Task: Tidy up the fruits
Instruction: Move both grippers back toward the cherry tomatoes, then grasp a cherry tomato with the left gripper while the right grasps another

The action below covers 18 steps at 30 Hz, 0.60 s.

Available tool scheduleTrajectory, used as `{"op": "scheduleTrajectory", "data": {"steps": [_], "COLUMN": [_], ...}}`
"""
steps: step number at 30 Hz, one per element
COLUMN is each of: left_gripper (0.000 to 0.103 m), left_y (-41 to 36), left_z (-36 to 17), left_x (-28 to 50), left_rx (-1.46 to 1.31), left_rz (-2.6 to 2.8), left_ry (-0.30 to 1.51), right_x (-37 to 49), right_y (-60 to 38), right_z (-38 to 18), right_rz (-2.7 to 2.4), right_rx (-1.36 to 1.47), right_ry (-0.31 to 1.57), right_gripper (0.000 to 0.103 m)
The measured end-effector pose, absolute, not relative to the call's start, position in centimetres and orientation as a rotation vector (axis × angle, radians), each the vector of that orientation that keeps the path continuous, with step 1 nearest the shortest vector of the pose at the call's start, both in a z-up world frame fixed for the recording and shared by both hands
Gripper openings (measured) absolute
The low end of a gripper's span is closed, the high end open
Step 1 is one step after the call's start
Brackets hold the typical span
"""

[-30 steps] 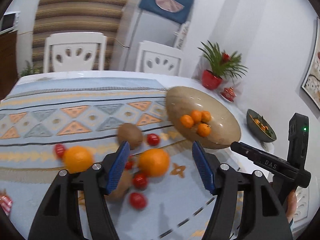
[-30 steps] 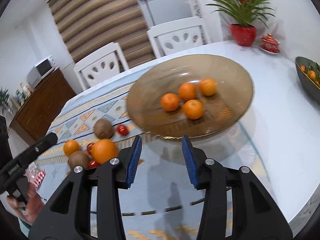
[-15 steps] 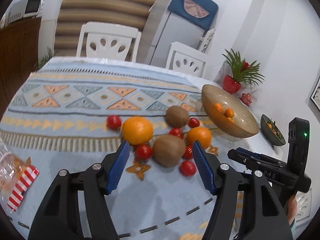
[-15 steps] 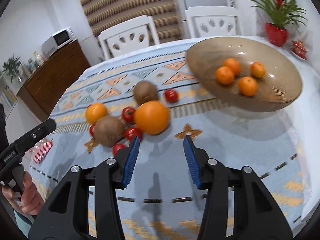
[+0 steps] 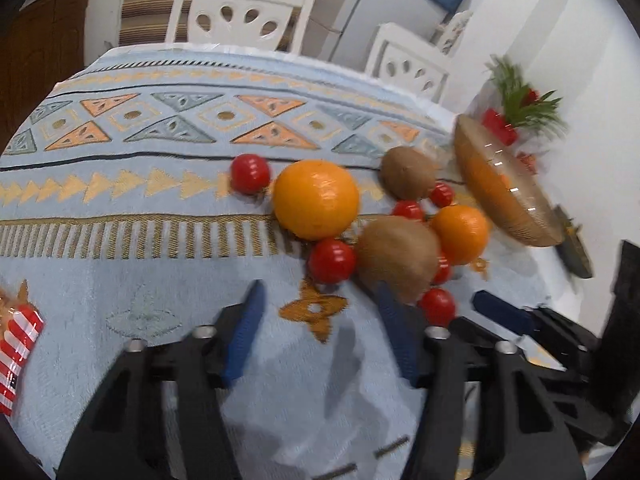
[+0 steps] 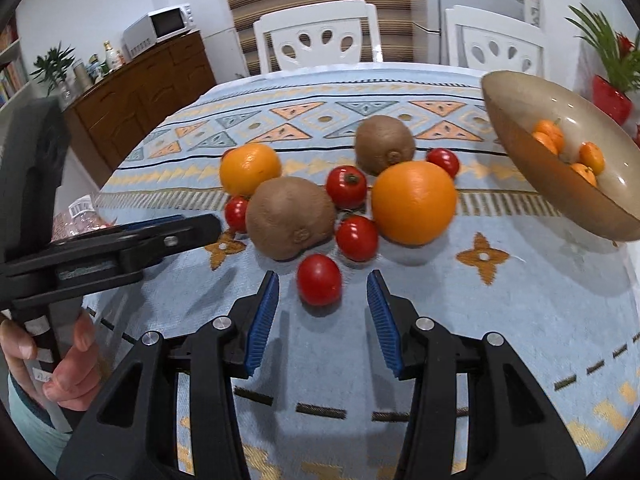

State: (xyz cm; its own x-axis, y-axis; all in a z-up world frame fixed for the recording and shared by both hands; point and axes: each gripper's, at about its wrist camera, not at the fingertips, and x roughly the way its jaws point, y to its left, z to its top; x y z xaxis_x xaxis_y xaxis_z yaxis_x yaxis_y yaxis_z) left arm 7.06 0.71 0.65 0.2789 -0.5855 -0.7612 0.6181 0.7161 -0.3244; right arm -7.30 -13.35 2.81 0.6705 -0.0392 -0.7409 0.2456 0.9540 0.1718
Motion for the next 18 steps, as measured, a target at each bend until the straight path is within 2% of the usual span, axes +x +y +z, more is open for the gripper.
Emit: {"op": "scheduleTrajectory", "data": {"steps": [18], "left_gripper": [0.046], "left_y": [-1.1], "left_z": [-0.1], "left_x": [8.0], "left_rx": [0.026], "left_rz": [-0.781], "left_ry": [0.958], "right_x": [-5.8], "right_y": [-14.0], "right_z": [0.7], "right_rz": [-0.128], "right_rx": [0.298], "right_ry": [0.859], "right_gripper": [0.051]}}
